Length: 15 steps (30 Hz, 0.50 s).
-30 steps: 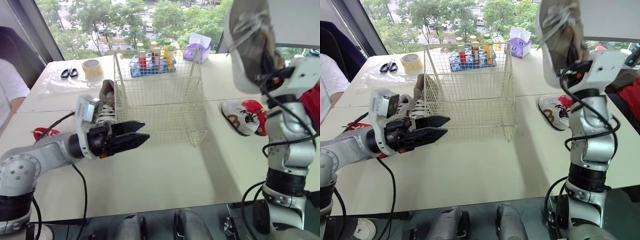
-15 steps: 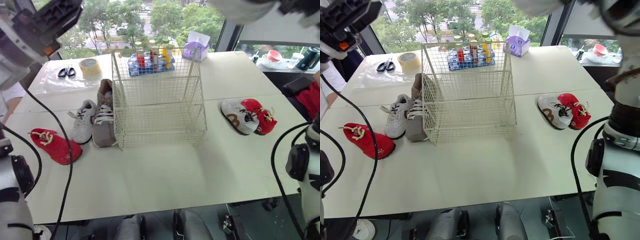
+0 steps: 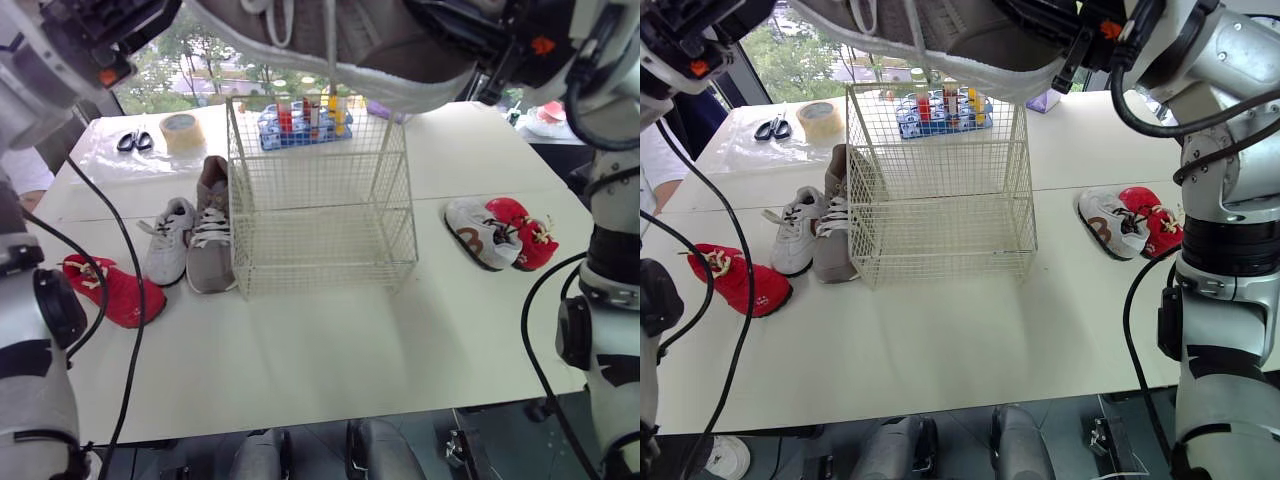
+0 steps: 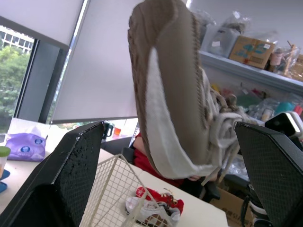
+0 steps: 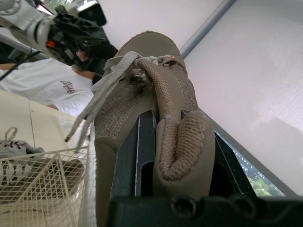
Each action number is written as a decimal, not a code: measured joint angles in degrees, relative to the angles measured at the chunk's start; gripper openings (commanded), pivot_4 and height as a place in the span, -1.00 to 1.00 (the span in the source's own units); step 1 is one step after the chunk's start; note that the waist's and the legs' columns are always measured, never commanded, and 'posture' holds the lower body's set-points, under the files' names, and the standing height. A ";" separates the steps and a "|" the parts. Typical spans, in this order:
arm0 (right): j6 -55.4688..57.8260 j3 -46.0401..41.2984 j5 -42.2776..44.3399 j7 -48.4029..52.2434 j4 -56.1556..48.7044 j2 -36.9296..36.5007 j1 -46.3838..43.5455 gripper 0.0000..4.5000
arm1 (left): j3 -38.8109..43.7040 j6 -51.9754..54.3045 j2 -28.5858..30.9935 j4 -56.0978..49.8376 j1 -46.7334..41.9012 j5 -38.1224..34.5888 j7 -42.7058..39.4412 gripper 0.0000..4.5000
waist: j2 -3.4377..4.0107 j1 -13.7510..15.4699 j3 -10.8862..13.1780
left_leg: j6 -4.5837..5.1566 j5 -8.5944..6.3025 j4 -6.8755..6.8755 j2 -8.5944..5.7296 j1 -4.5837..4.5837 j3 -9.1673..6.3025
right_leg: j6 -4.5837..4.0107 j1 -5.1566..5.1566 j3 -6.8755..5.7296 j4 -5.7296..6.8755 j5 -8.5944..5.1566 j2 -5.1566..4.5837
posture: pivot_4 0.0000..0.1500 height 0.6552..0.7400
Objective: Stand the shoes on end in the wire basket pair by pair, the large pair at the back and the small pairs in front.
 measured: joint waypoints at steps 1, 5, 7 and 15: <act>0.08 0.03 0.01 0.11 -0.81 0.09 0.20 -0.86 | 0.07 0.12 -0.52 0.95 -0.95 0.54 -0.75 1.00 | 0.00 -0.02 0.00 | -0.01 0.01 0.00 0.00 0.00 0.01 | 0.00 -0.03 0.01 0.03 0.00 0.00 | 1.00 1.00; 0.34 0.47 -0.03 0.62 -3.29 0.24 1.66 -0.86 | -0.17 0.52 -1.38 2.79 -3.04 3.40 -4.42 1.00 | 0.00 -0.06 0.00 | -0.02 0.01 0.00 0.00 0.00 0.06 | 0.00 -0.07 0.05 0.09 0.00 0.00 | 1.00 1.00; 0.39 1.34 -0.06 1.01 -4.11 0.25 2.02 -0.87 | -0.35 0.51 -1.68 4.17 -3.39 5.16 -6.03 0.89 | 0.00 -0.07 0.00 | -0.04 0.02 0.00 0.00 0.00 0.07 | 0.00 -0.09 0.07 0.11 0.00 0.00 | 1.00 1.00; 0.85 2.09 -0.32 1.38 -6.12 0.32 2.53 -0.87 | 0.05 1.06 -3.09 6.59 -3.74 9.75 -9.18 -0.57 | 0.00 -0.01 0.00 | -0.04 0.03 0.01 0.02 0.00 0.08 | 0.00 -0.12 0.12 0.13 0.00 0.00 | 1.00 1.00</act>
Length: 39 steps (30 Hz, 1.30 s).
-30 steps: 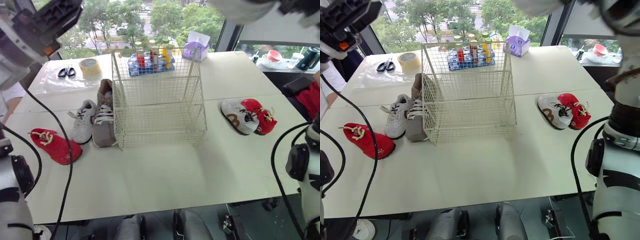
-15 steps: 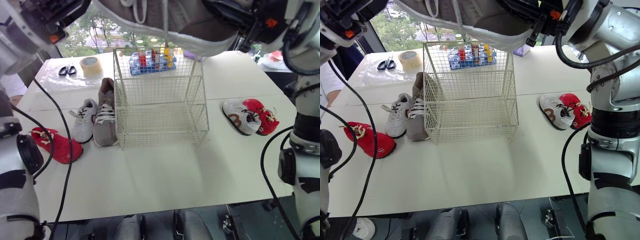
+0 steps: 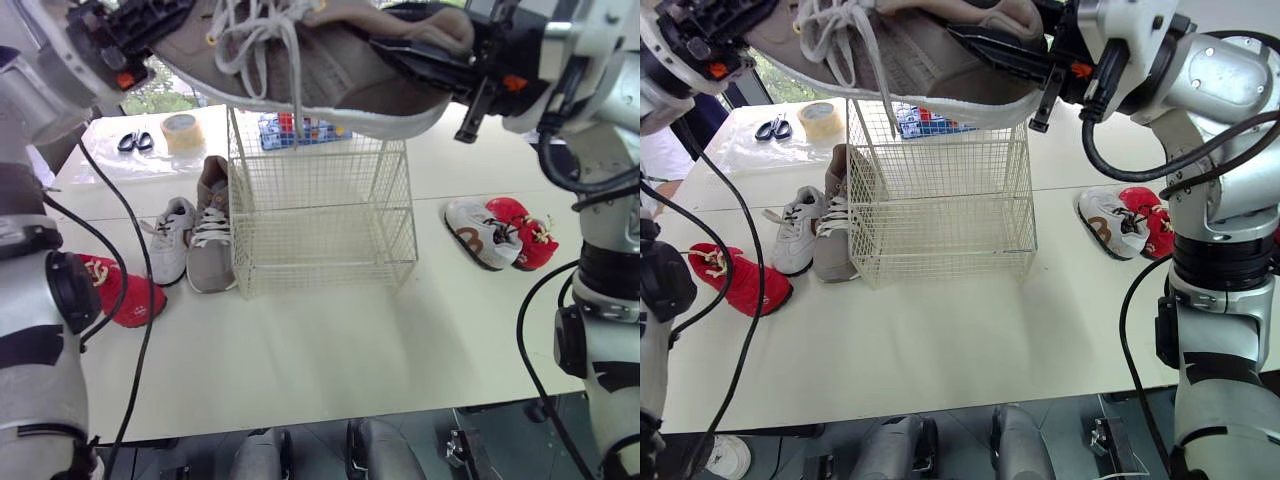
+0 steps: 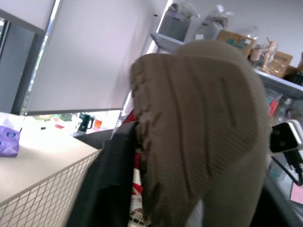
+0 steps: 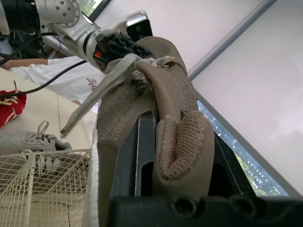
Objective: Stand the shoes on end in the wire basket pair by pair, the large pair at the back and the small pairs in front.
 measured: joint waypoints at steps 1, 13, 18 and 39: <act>0.12 -0.04 0.02 -0.05 -0.30 0.00 0.16 -0.87 | 0.30 0.16 -0.18 -0.06 0.00 0.20 0.21 -0.71 | 0.00 0.00 0.00 | 0.00 0.00 0.00 0.00 0.00 0.00 | 0.00 0.00 0.01 0.00 0.00 0.00 | 1.00 1.00; 8.20 -8.72 7.67 -11.51 -0.67 5.41 3.66 0.95 | 13.58 2.28 -8.14 -8.33 6.55 -3.61 15.82 -0.74 | -0.02 0.04 -0.01 | -0.05 0.03 0.07 0.08 0.02 -0.16 | 0.00 -0.04 0.05 0.44 0.01 -0.11 | 1.00 1.00; 14.13 -24.37 23.63 -31.78 0.23 15.47 4.17 0.98 | 23.59 0.84 -16.04 -18.93 13.06 -11.14 29.25 -0.74 | -0.07 0.17 -0.04 | -0.17 0.10 0.08 0.05 0.05 -0.22 | 0.00 -0.07 0.04 0.63 0.02 -0.24 | 1.00 1.00; 11.86 -11.50 41.31 -47.15 -3.41 42.15 13.42 0.98 | 19.67 -12.94 -37.19 -37.97 24.23 -25.10 48.61 -0.74 | -0.20 -0.03 -0.13 | 0.09 -0.02 0.09 0.01 0.14 -0.33 | -0.03 0.01 0.08 0.63 0.03 -0.06 | 1.00 1.00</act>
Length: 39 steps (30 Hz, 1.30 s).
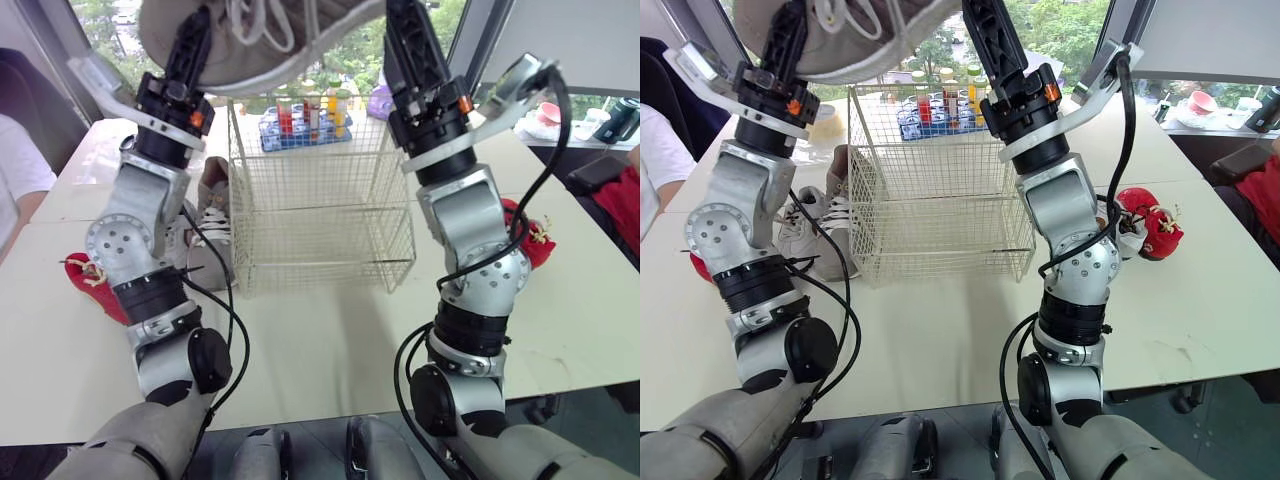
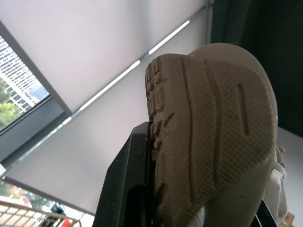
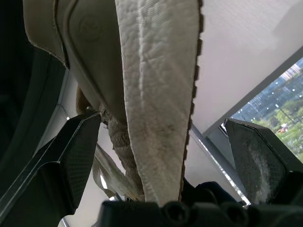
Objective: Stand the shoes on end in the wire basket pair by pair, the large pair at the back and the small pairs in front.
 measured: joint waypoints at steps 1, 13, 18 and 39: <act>-0.24 0.09 -0.26 0.55 0.32 -0.20 -0.38 0.98 | -0.51 0.00 -0.06 -0.45 0.59 -0.51 0.08 -0.74 | 0.00 -0.04 0.00 | 0.00 0.00 0.00 0.01 0.00 0.00 | 0.00 -0.01 0.00 0.00 0.00 0.02 | 1.00 1.00; -1.17 -0.01 -1.09 3.99 3.07 -2.76 -3.22 0.98 | -4.21 -2.59 0.18 -3.04 5.24 -1.88 1.18 -0.74 | 0.00 0.10 0.00 | 0.01 -0.01 -0.01 0.03 0.02 -0.01 | -0.01 0.00 0.00 -0.04 0.00 0.05 | 1.00 1.00; -1.17 0.07 -1.13 4.01 3.46 -2.74 -3.23 0.76 | -5.30 -3.18 1.03 -3.10 6.11 -1.95 0.86 -0.74 | 0.00 0.04 0.00 | 0.01 -0.01 -0.01 0.03 0.02 -0.01 | -0.01 -0.01 -0.01 -0.05 -0.01 0.06 | 1.00 1.00; -2.69 -0.55 -5.44 6.44 4.10 -4.82 -2.88 -0.27 | -11.19 -0.82 9.49 -7.06 12.29 1.52 -1.41 0.94 | 0.00 -0.01 0.00 | 0.01 -0.01 -0.02 0.07 0.01 -0.01 | -0.01 -0.05 0.00 -0.06 -0.01 0.06 | 1.00 1.00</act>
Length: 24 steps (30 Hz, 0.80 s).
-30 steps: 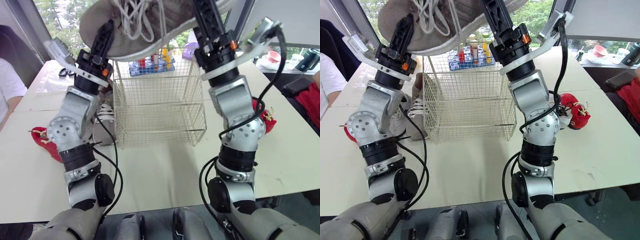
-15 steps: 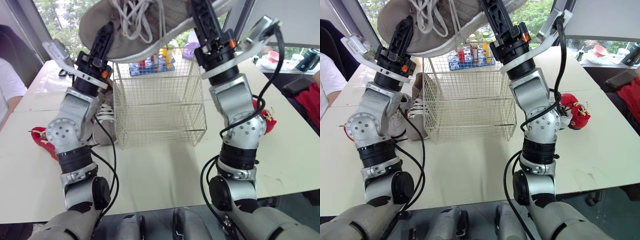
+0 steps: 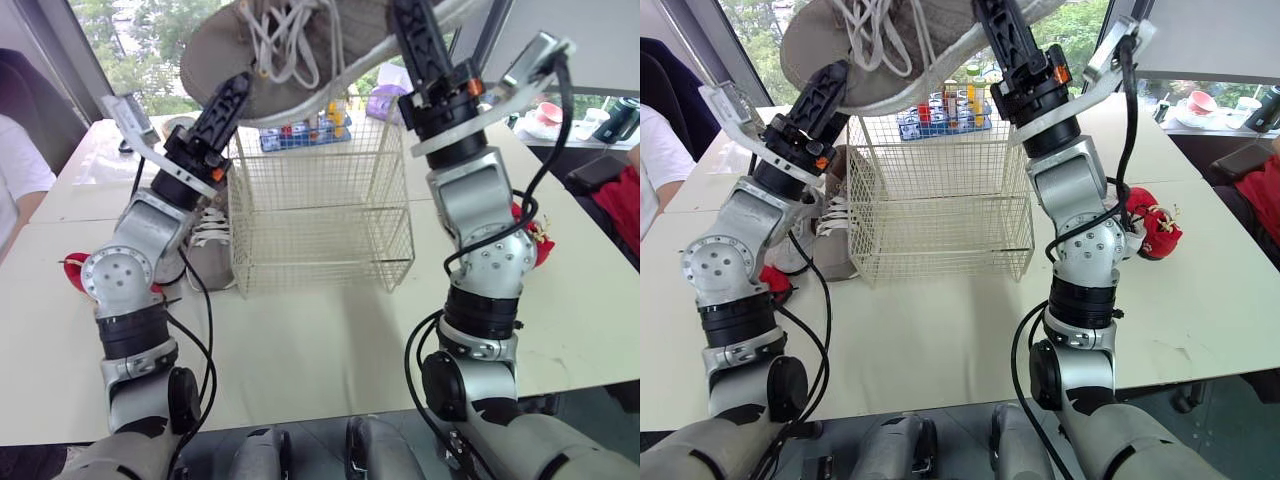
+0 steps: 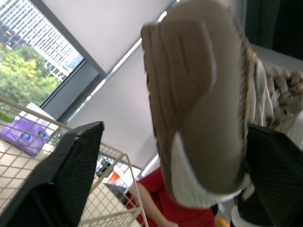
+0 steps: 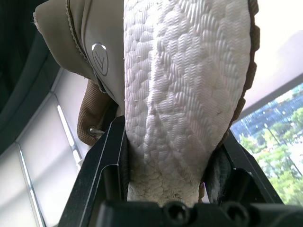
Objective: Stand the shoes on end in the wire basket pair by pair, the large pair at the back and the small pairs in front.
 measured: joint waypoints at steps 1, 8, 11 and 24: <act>0.36 -0.09 0.36 0.33 0.03 -0.49 0.00 -0.27 | -0.26 0.40 0.90 -0.57 0.55 0.00 -0.05 0.94 | 0.00 -0.03 0.00 | 0.00 0.00 -0.01 0.00 0.00 0.00 | 0.00 0.00 0.00 0.00 0.00 0.00 | 1.00 1.00; -0.98 -5.50 4.36 0.15 6.57 -2.53 -8.80 -0.27 | -2.11 5.92 5.75 -4.65 6.75 -1.32 -0.80 0.94 | 0.07 -0.08 0.05 | 0.00 0.00 -0.02 0.02 -0.02 0.02 | -0.01 -0.08 0.01 0.02 0.00 0.00 | 1.00 1.00; -1.17 -7.19 4.91 2.74 8.68 -6.55 -13.37 -0.27 | -2.12 7.60 8.58 -6.17 8.52 -1.89 -0.83 0.94 | 0.05 0.07 0.04 | 0.00 0.00 -0.06 0.02 -0.02 0.00 | -0.01 -0.04 0.00 -0.04 -0.01 0.00 | 1.00 1.00; -10.77 8.77 -26.71 53.48 47.12 -36.71 -30.43 -0.27 | -1.16 13.90 30.33 -20.15 12.68 -5.88 -3.96 0.94 | 0.17 -0.68 0.11 | 0.14 -0.09 -0.32 0.10 0.03 0.19 | -0.03 -0.11 0.19 -0.40 -0.01 0.22 | 1.00 1.00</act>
